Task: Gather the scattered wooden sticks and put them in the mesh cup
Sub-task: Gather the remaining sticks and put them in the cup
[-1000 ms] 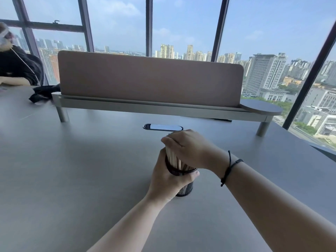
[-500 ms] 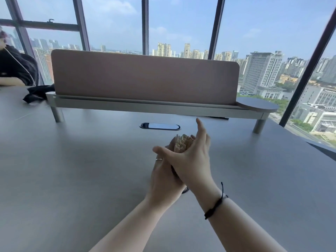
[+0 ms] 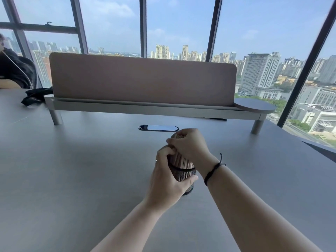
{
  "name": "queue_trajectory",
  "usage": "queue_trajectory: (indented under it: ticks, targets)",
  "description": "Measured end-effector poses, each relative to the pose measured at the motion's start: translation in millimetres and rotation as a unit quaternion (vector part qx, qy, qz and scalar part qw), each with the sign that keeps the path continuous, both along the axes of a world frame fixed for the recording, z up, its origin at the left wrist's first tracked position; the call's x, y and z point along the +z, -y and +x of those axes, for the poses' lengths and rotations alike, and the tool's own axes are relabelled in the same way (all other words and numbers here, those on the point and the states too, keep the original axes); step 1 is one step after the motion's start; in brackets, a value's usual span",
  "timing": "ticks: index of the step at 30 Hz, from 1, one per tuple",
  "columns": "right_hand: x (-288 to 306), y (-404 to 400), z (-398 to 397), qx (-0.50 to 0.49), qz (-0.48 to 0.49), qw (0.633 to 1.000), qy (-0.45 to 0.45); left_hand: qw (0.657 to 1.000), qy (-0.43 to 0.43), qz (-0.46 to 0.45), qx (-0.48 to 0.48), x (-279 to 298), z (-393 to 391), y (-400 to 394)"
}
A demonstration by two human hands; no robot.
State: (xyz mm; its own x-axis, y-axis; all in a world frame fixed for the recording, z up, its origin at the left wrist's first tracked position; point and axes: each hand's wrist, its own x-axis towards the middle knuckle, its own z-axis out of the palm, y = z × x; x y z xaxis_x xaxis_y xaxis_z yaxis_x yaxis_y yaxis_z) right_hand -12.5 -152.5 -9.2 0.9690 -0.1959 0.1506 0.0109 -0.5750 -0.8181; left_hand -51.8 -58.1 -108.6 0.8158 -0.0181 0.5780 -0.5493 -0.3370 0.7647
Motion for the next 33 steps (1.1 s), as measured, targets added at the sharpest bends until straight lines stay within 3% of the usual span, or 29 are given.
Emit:
queue_trajectory:
  ticks: [4, 10, 14, 17, 20, 23, 28, 33]
  targets:
    - [0, 1, -4, 0.059, -0.016, 0.997, 0.047, 0.998, -0.054, -0.039, 0.001, -4, 4, 0]
    - [7, 12, -12, 0.171, 0.117, 0.968, 0.142, 0.985, -0.157, -0.046, -0.055, -1, 6, -6]
    - [-7, 25, -11, 0.208, -0.022, 0.973, 0.093, 0.983, -0.168, -0.033, -0.059, -1, 7, -6]
    - [-13, 36, -12, 0.179, -0.070, 0.975, 0.112, 0.982, -0.174, -0.047, -0.058, -1, 8, -6]
    - [-21, 42, -24, 0.115, 0.029, 0.983, 0.141, 0.984, -0.163, -0.048, -0.045, -3, 9, -6]
    - [-52, 39, -35, 0.040, 0.089, 0.989, 0.115, 0.988, -0.150, -0.017, -0.044, -9, 9, -1]
    - [-89, 26, -46, 0.010, 0.220, 0.973, 0.070, 0.984, -0.161, 0.031, -0.075, -7, 2, -1]
    - [-99, 21, -53, 0.060, 0.169, 0.981, 0.070, 0.994, -0.092, 0.049, -0.033, -3, 2, -1]
